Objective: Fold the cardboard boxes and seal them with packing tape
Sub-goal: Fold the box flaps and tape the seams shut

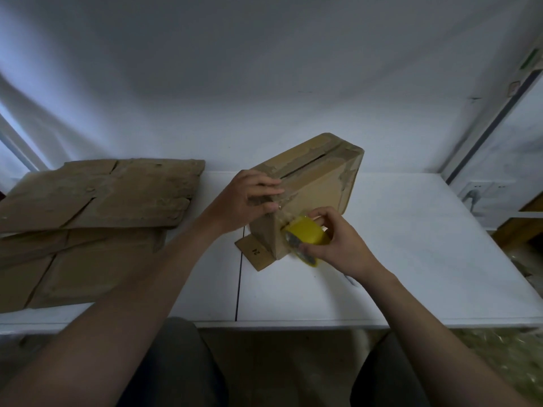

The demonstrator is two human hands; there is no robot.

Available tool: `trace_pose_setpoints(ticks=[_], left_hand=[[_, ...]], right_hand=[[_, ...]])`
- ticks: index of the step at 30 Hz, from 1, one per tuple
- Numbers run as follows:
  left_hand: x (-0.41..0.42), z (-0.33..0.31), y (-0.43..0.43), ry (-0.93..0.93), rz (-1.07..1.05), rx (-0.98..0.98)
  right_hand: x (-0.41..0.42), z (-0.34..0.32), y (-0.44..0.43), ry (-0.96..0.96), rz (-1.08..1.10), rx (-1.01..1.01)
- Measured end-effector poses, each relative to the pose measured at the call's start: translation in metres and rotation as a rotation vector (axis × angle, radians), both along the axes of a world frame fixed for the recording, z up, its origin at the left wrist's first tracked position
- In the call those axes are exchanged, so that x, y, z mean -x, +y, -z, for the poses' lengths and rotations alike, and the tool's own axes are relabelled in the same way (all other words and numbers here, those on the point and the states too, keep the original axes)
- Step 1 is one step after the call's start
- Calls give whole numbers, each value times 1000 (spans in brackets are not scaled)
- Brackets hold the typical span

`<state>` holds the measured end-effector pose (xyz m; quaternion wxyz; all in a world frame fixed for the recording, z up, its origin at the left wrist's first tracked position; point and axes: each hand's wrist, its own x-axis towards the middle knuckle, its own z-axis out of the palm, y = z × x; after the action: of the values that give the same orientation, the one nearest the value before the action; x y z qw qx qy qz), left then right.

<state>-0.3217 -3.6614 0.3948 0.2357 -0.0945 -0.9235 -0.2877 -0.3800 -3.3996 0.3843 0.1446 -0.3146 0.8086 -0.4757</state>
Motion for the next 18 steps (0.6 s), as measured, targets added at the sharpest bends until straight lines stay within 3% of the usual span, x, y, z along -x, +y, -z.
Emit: trace_pose_setpoints(ticks=[3,8,14,18], left_hand=[[0,-6,-7,85,26,40],[0,-5,-17,81,-47,-97],[-2,13,14,66,-132,-179],[-3,20,21,142,-210,-13]], right_hand=[[-4,1,1,12,20,97],[-13,-12,-17,181,71,93],[-19,2,-28,67,61,76],[-21,7,-23,76,45,79]])
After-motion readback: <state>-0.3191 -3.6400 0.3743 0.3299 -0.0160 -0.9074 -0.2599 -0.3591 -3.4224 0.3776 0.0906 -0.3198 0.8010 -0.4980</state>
